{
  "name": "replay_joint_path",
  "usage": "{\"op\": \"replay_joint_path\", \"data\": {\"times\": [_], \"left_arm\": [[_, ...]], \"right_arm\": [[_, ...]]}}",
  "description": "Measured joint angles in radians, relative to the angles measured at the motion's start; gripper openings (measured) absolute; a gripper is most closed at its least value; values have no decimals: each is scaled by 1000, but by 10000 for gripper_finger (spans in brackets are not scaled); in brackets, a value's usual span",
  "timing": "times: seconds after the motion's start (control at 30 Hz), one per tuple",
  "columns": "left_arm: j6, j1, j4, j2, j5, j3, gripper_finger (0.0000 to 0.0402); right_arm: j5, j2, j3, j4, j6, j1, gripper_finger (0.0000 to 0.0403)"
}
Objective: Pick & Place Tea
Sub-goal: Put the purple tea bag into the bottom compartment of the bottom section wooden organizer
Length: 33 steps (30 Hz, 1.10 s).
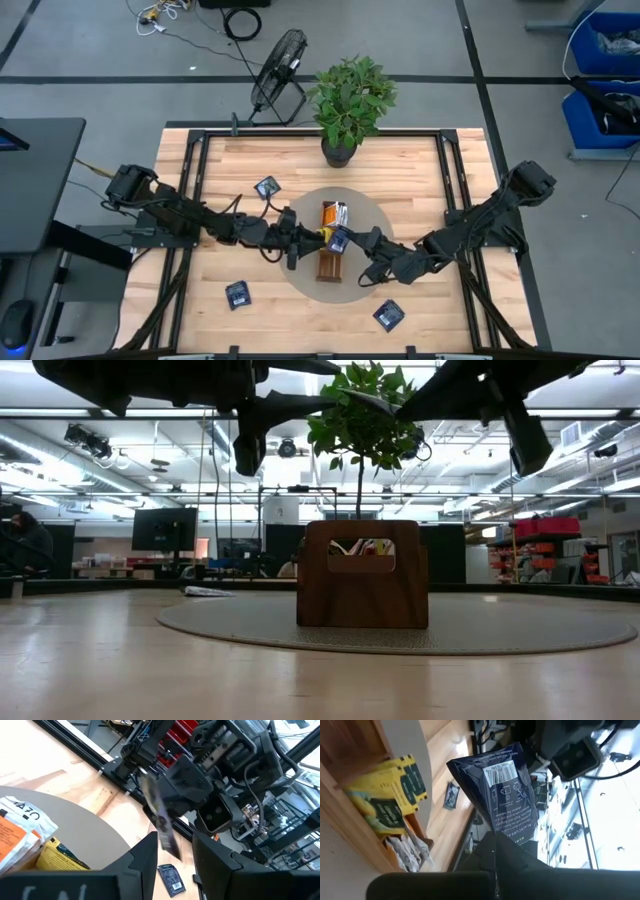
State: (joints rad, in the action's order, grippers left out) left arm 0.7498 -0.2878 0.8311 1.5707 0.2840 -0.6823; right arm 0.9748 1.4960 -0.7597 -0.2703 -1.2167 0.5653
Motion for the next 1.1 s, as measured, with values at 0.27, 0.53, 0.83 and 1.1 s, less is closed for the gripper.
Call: {"op": "replay_joint_path", "data": {"times": [0.27,0.53,0.83,1.1], "left_arm": [[-1,1,0,0,-23,0,128],[-1,10,-23,2,-26,1,112],[-40,10,-23,2,-27,1,13],[-137,7,-78,1,-58,0,3]], "right_arm": [[-51,0,0,-17,-26,-31,0],[-80,-1,0,-95,-104,-44,0],[-115,-1,0,-112,-99,-45,0],[-127,-15,0,-113,225,-33,22]]}}
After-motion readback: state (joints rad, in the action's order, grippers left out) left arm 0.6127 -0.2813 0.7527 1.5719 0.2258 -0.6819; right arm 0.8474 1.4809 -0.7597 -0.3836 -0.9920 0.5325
